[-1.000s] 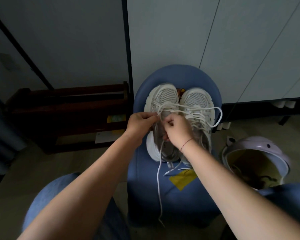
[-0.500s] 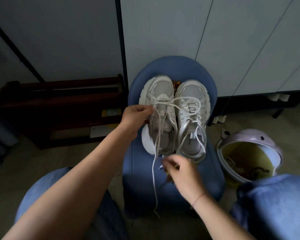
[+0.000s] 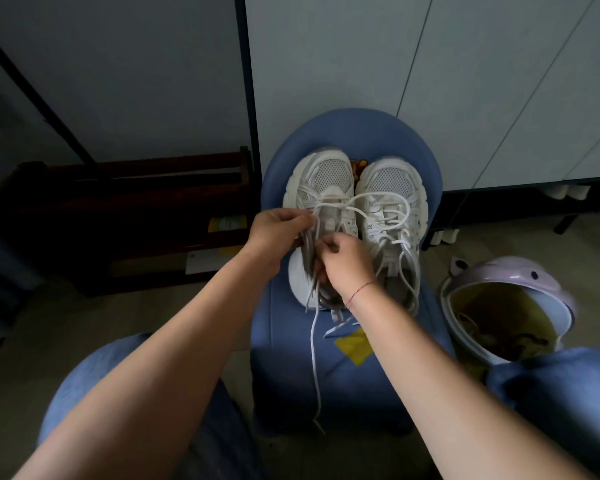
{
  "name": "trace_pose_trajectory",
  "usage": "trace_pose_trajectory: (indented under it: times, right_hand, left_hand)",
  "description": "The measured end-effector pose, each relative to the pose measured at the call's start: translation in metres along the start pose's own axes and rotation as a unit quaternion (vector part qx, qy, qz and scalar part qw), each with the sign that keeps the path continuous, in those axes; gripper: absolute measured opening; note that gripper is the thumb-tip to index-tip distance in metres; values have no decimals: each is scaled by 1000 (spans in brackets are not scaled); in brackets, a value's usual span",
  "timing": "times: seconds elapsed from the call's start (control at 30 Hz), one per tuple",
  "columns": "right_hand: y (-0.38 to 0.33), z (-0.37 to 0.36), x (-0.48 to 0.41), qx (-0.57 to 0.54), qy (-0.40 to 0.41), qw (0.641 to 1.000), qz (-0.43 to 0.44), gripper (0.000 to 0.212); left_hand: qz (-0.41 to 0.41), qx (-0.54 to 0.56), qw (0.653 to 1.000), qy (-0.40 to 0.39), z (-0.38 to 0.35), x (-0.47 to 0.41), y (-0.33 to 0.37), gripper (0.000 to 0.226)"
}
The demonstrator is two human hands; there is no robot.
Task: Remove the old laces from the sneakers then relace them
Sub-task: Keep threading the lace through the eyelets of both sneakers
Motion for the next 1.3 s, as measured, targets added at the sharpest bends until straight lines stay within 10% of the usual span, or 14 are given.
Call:
trace_pose_trajectory:
  times: [0.5,1.1,1.3]
  right_hand:
    - [79,12,113,-17,-207,972,-106,23]
    - [12,1,1,-57,22,998,-5,30]
    - [39,10,45,9,-53,998,-30,32]
  left_hand:
    - [0,-7,1000,-4,-1,2,0,5]
    - [5,-6,1000,-2,-2,0,-2,3]
    - [3,-9,1000,-4,-1,-2,-2,4]
Point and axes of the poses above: each hand's wrist, its own x-axis away from the middle knuckle, its own z-axis out of the back of the hand, y = z × x, the point moved 7 cm from there along -x, towards the middle knuckle, and after that the axes turned 9 degrees about y, right-handed, at the moved point
